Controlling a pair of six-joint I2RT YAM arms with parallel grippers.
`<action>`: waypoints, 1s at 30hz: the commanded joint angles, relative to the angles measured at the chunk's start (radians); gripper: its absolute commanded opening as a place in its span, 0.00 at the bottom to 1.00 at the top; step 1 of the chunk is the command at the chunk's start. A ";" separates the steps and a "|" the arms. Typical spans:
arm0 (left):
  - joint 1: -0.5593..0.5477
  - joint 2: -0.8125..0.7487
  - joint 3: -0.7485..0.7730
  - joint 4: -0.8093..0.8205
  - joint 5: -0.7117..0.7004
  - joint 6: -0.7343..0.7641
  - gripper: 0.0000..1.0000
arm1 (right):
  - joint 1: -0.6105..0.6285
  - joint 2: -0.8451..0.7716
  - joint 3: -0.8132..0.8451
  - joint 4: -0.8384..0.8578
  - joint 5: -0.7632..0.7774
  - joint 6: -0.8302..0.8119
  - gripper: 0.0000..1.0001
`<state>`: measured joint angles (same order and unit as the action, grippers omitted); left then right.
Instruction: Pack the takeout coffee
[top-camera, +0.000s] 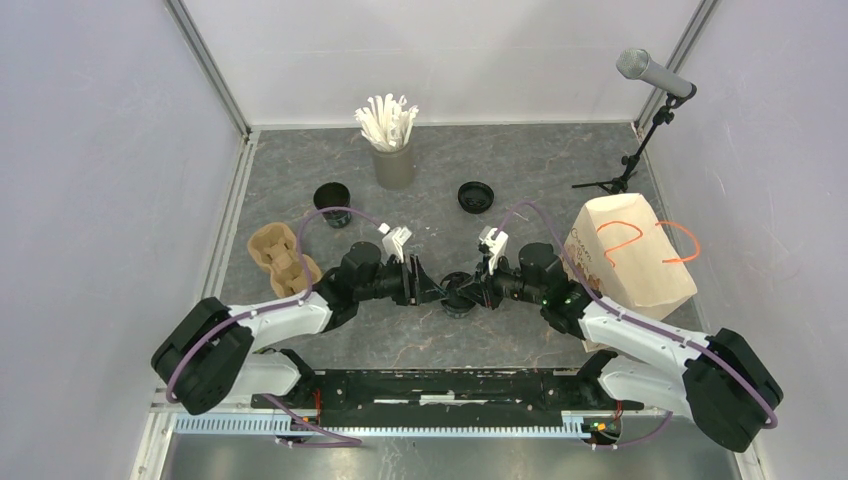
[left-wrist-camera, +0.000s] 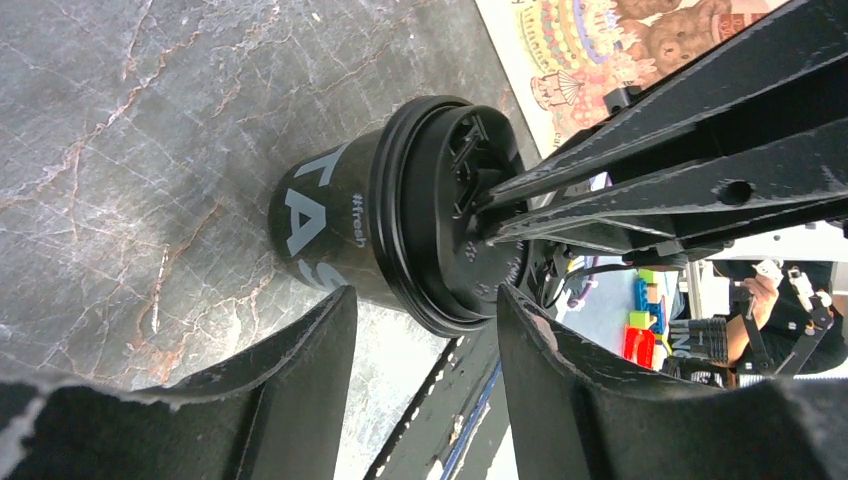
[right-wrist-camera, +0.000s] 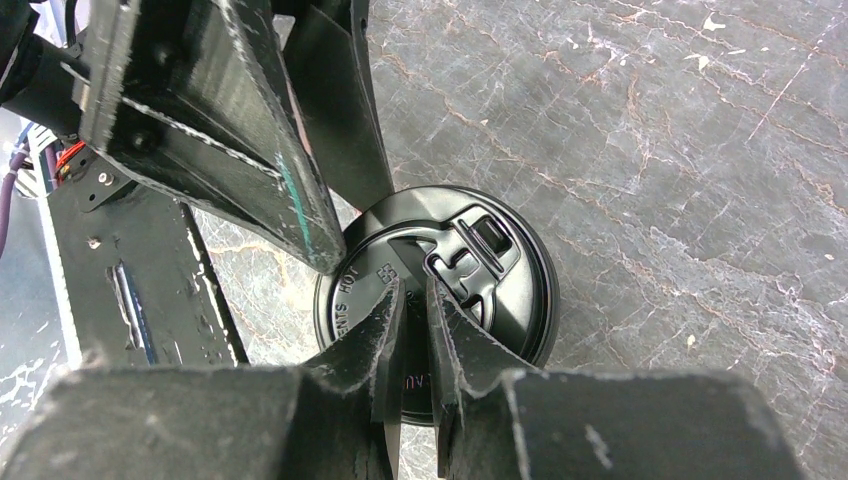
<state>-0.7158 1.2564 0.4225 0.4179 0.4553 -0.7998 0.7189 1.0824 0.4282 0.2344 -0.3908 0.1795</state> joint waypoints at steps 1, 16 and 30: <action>-0.004 0.050 -0.008 0.089 0.020 -0.038 0.59 | -0.001 0.027 -0.060 -0.192 0.052 -0.006 0.19; -0.009 0.120 -0.075 -0.068 -0.151 0.034 0.41 | -0.001 0.066 -0.142 -0.122 0.062 0.005 0.19; -0.027 0.110 -0.031 -0.010 -0.072 0.012 0.47 | -0.001 0.061 -0.098 -0.135 0.045 0.012 0.19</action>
<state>-0.7349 1.3621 0.3779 0.6197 0.4145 -0.8261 0.7177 1.0969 0.3500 0.3874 -0.3843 0.2016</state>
